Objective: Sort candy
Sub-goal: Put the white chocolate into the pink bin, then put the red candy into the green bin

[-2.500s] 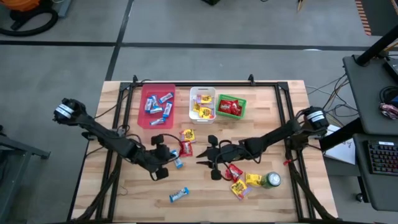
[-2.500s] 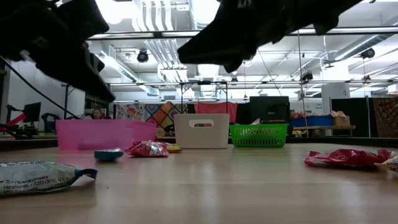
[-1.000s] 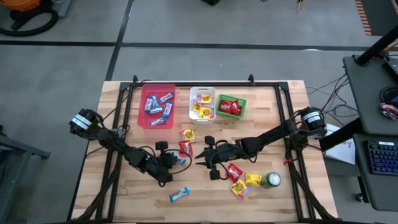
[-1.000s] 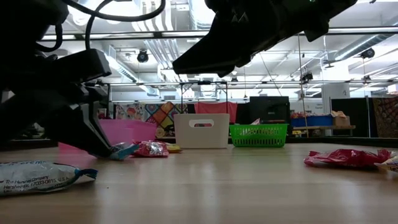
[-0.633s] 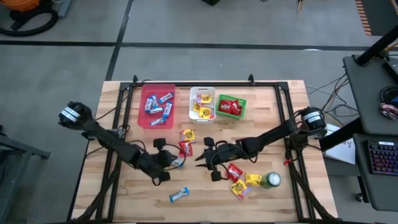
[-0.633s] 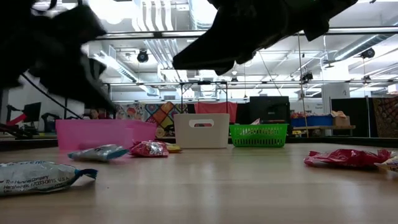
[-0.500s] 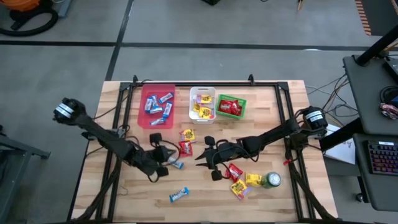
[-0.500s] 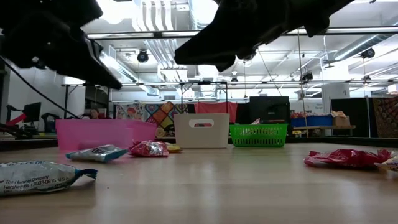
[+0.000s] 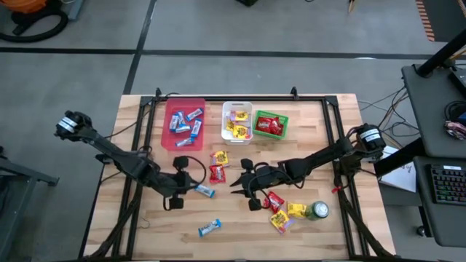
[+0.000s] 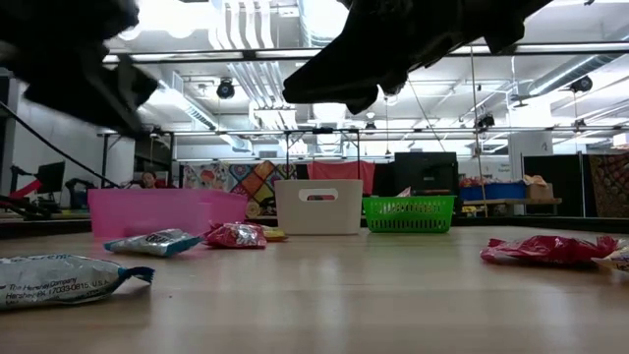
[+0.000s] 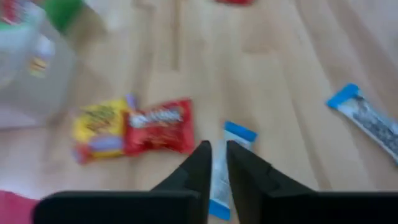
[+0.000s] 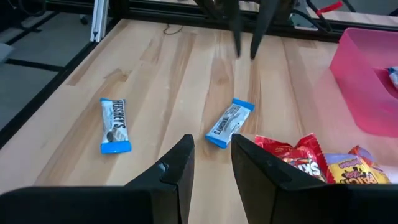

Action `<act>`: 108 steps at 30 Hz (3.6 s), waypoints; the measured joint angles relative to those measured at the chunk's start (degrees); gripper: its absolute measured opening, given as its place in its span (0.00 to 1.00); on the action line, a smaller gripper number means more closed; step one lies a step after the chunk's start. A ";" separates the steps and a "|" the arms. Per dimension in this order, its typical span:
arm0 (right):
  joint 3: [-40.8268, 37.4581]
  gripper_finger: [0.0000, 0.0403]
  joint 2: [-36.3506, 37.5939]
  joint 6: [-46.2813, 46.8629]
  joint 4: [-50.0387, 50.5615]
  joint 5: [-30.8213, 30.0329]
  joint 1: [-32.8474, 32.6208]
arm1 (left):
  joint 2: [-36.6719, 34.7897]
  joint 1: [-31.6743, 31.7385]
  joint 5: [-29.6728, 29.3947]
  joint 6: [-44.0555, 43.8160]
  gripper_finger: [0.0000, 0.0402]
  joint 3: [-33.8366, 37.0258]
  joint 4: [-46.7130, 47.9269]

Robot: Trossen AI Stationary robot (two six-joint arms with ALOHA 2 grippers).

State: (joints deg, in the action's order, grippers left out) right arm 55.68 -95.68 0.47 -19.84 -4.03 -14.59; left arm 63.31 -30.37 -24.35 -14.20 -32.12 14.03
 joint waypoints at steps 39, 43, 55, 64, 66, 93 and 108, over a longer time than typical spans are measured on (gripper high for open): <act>0.00 0.24 0.00 2.61 0.41 3.02 -0.15 | 24.29 2.16 1.57 -1.95 0.02 2.56 -18.31; 0.02 0.24 0.00 2.62 0.73 3.02 -0.17 | 19.74 2.14 1.61 -1.41 0.03 1.40 -15.25; 0.08 0.24 0.00 3.22 1.10 2.99 -0.13 | -0.73 10.74 -21.93 -5.43 0.03 -9.38 14.82; 0.09 0.24 -0.02 4.20 0.94 2.97 -0.02 | -4.76 47.32 -11.94 -5.12 0.03 -11.27 23.48; 0.09 0.24 -0.02 4.18 0.90 2.97 -0.02 | -3.36 56.59 -5.68 -4.16 0.03 -9.98 22.07; 0.09 0.24 -0.02 5.06 0.74 2.54 0.00 | 0.96 73.57 -0.15 2.82 0.36 -7.26 11.37; 12.05 0.24 0.05 27.42 34.64 3.10 1.87 | -9.31 36.65 5.27 -2.88 0.38 -7.21 5.95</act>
State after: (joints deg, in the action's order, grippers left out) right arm 67.73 -95.63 27.89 14.81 -0.93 -12.72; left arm 53.99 6.28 -19.08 -17.08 -39.33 19.99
